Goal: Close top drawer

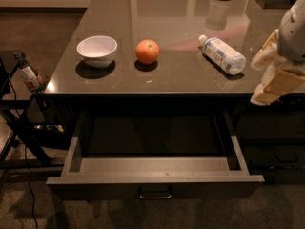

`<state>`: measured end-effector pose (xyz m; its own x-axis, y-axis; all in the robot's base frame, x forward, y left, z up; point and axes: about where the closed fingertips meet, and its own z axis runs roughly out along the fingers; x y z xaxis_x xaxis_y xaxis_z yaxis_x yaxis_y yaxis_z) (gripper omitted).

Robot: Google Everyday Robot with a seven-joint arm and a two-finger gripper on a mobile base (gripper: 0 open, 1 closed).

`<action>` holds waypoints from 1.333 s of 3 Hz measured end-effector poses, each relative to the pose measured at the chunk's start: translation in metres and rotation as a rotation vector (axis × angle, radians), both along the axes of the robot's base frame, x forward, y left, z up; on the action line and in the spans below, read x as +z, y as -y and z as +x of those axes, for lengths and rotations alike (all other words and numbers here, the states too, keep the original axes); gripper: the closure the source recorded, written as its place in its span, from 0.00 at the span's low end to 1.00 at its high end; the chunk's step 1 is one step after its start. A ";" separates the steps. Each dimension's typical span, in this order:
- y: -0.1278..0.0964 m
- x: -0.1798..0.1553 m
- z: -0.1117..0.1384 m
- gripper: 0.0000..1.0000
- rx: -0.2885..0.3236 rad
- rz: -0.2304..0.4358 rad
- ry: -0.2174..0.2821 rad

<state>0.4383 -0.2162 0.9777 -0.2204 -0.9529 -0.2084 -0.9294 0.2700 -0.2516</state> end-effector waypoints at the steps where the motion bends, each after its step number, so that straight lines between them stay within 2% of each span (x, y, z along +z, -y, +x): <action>1: 0.000 0.000 0.000 0.66 0.000 0.000 0.000; 2: 0.000 0.000 0.000 0.89 0.000 0.000 0.000; 3: 0.003 0.005 0.001 1.00 -0.003 -0.025 0.021; 4: 0.019 0.002 -0.023 1.00 -0.047 -0.084 0.017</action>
Offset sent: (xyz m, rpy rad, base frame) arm 0.0000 0.0000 0.0000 0.0000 0.0000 0.0000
